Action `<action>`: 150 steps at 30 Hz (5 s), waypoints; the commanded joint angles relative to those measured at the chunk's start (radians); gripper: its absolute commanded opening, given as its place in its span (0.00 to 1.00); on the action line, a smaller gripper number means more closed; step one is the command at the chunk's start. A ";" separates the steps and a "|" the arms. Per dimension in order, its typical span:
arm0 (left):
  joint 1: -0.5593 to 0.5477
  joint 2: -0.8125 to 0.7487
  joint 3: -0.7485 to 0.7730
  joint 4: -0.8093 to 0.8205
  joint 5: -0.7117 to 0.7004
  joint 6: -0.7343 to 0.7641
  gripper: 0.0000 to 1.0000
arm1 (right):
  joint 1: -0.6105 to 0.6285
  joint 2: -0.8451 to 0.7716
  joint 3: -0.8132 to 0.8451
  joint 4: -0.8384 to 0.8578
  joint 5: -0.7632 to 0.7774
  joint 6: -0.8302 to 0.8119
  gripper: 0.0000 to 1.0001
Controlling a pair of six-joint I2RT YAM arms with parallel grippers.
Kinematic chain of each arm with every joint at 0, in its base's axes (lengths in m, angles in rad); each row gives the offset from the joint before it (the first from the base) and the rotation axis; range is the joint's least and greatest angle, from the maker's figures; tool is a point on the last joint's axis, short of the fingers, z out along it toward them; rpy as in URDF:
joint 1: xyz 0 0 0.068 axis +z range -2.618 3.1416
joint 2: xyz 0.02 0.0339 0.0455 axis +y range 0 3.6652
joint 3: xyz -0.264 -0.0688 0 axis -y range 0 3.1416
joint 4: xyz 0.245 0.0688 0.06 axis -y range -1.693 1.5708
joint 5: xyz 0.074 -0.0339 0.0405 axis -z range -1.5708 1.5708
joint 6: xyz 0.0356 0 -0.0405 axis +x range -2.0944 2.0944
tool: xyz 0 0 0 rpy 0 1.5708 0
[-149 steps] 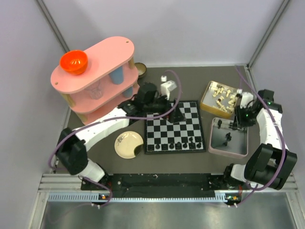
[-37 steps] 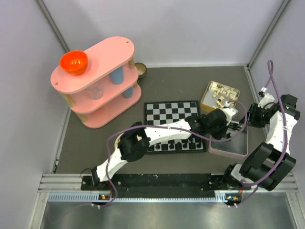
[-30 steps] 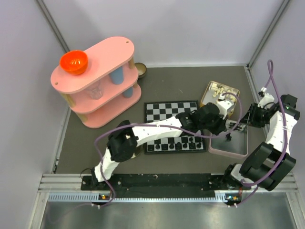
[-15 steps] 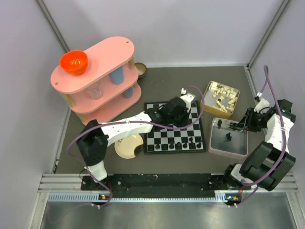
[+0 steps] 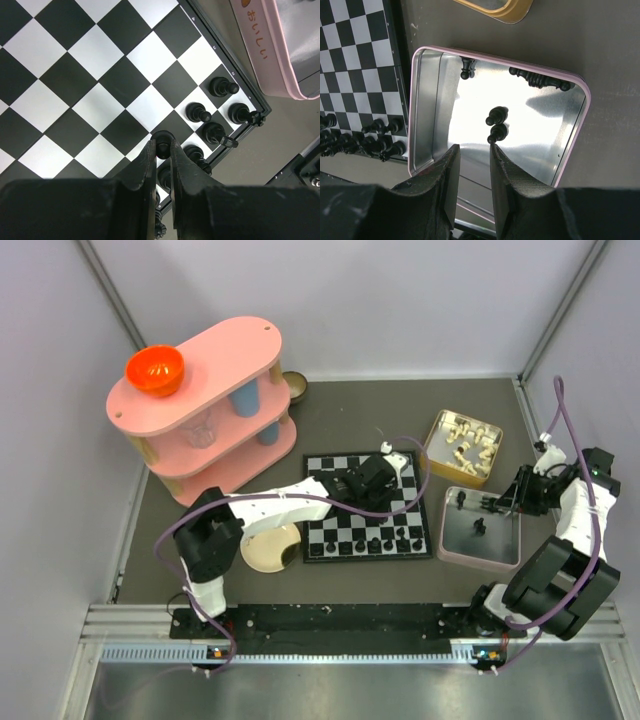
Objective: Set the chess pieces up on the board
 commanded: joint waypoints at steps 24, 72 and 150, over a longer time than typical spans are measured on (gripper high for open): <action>-0.029 0.100 0.061 -0.037 0.040 -0.003 0.05 | -0.013 -0.036 -0.004 0.026 -0.010 -0.006 0.30; -0.038 0.129 0.071 -0.013 0.037 -0.003 0.28 | -0.015 -0.036 -0.005 0.026 -0.004 -0.007 0.31; 0.381 -0.500 -0.217 0.113 0.166 0.020 0.81 | 0.326 0.165 -0.062 0.046 0.355 -0.178 0.06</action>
